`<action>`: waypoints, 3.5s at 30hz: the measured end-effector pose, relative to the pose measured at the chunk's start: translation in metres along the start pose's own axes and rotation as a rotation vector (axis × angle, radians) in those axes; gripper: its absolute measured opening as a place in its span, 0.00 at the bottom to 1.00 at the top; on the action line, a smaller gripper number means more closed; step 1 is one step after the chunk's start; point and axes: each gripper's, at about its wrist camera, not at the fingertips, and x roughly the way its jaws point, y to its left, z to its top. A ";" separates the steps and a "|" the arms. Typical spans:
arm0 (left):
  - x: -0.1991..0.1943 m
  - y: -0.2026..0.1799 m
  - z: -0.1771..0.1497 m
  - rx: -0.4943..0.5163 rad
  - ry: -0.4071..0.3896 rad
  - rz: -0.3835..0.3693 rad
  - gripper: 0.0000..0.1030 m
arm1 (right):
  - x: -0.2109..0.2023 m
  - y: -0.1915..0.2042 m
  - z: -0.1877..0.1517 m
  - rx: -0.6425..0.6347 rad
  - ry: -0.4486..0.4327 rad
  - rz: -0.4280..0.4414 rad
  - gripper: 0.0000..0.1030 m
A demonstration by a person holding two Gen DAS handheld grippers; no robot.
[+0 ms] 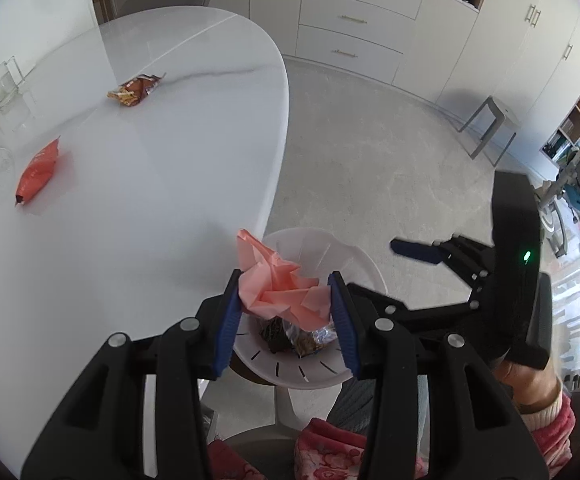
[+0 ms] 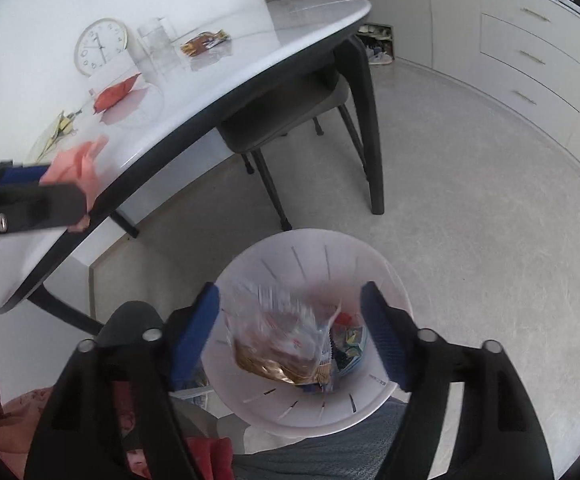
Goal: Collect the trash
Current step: 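Carry pink paper and snack bag over the white bin and open both tools, then move both open tools back over the table, then grasp the red snack packet with the left tool, then grasp the brown chip bag with the right tool while the left holds the packet, then carry both items over the bin and open the left tool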
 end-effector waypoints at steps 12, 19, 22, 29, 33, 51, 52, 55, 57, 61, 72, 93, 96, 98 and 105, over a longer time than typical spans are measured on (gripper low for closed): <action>0.031 -0.028 0.003 0.076 0.062 -0.001 0.62 | -0.065 -0.029 0.008 0.035 -0.107 -0.224 0.93; 0.012 -0.031 0.011 0.090 -0.009 0.014 0.90 | -0.066 -0.034 0.012 0.043 -0.104 -0.237 0.93; 0.002 -0.030 0.014 0.083 -0.040 0.022 0.90 | -0.066 -0.033 0.014 0.037 -0.105 -0.233 0.93; -0.023 -0.008 0.016 0.041 -0.094 0.043 0.90 | -0.070 -0.019 0.025 0.007 -0.123 -0.223 0.93; -0.041 0.019 0.017 0.039 -0.128 0.078 0.90 | -0.076 -0.002 0.040 -0.020 -0.156 -0.212 0.93; -0.034 0.224 0.040 0.061 -0.188 -0.038 0.92 | -0.016 0.102 0.143 -0.161 -0.205 -0.048 0.98; -0.030 0.230 0.042 0.075 -0.187 -0.059 0.92 | -0.011 0.105 0.147 -0.161 -0.199 -0.043 0.98; -0.019 0.238 0.048 0.102 -0.174 -0.088 0.92 | 0.010 0.116 0.163 -0.160 -0.172 -0.037 0.98; -0.011 0.243 0.052 0.105 -0.164 -0.112 0.92 | 0.021 0.122 0.169 -0.164 -0.157 -0.040 0.98; 0.003 0.247 0.057 0.114 -0.130 -0.127 0.92 | 0.038 0.131 0.178 -0.178 -0.142 -0.041 0.98; 0.025 0.248 0.067 0.140 -0.118 -0.139 0.67 | 0.064 0.142 0.194 -0.225 -0.102 -0.077 0.98; 0.015 0.265 0.064 0.093 -0.138 -0.230 0.41 | 0.117 0.132 0.236 -0.260 0.019 -0.115 0.86; 0.015 0.266 0.064 0.087 -0.138 -0.223 0.41 | 0.114 0.134 0.239 -0.261 0.010 -0.121 0.70; 0.015 0.266 0.064 0.091 -0.140 -0.217 0.41 | 0.110 0.132 0.240 -0.249 0.011 -0.116 0.60; 0.009 0.256 0.063 0.108 -0.153 -0.216 0.41 | 0.090 0.133 0.231 -0.251 -0.010 -0.116 0.53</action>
